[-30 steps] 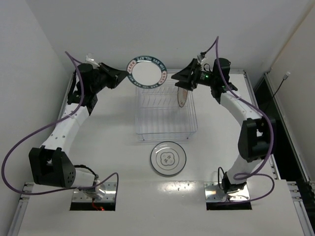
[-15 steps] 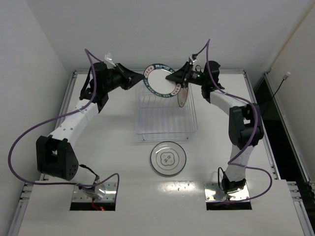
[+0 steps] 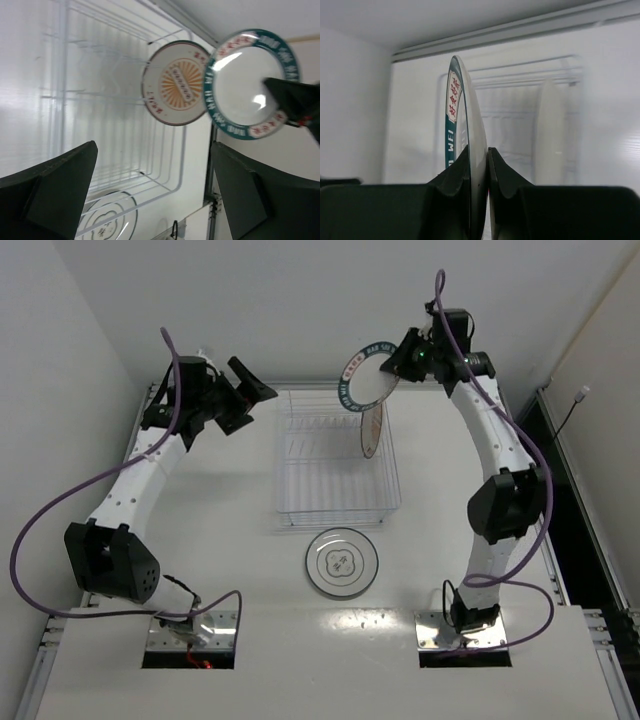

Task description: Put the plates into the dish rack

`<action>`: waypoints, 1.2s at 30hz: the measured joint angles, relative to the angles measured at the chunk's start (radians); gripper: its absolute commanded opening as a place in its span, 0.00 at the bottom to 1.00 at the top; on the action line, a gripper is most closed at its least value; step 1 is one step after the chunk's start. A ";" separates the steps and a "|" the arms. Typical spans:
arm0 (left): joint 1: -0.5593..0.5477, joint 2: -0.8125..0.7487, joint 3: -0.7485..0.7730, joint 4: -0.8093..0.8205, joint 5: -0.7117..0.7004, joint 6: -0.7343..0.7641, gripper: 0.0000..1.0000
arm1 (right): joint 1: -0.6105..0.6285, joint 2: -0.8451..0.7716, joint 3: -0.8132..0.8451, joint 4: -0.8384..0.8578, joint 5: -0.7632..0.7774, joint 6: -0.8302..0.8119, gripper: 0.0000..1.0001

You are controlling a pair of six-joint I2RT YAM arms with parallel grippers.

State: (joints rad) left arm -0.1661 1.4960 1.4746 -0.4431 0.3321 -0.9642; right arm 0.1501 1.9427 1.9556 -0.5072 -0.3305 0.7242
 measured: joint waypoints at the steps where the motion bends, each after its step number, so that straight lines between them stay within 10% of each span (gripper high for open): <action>1: 0.006 -0.006 -0.004 -0.022 -0.015 0.011 0.96 | 0.005 0.005 0.064 -0.077 0.075 -0.054 0.00; 10: 0.009 -0.017 -0.026 -0.125 -0.058 0.048 0.97 | 0.082 0.114 0.311 -0.355 0.509 -0.315 0.00; 36: 0.011 -0.017 -0.026 -0.208 -0.051 0.089 0.97 | 0.266 0.259 0.367 -0.429 0.747 -0.432 0.00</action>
State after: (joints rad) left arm -0.1555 1.4788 1.4487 -0.6510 0.2806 -0.8757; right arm 0.4156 2.2013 2.3222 -0.9360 0.4168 0.2920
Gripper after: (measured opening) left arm 0.970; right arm 0.089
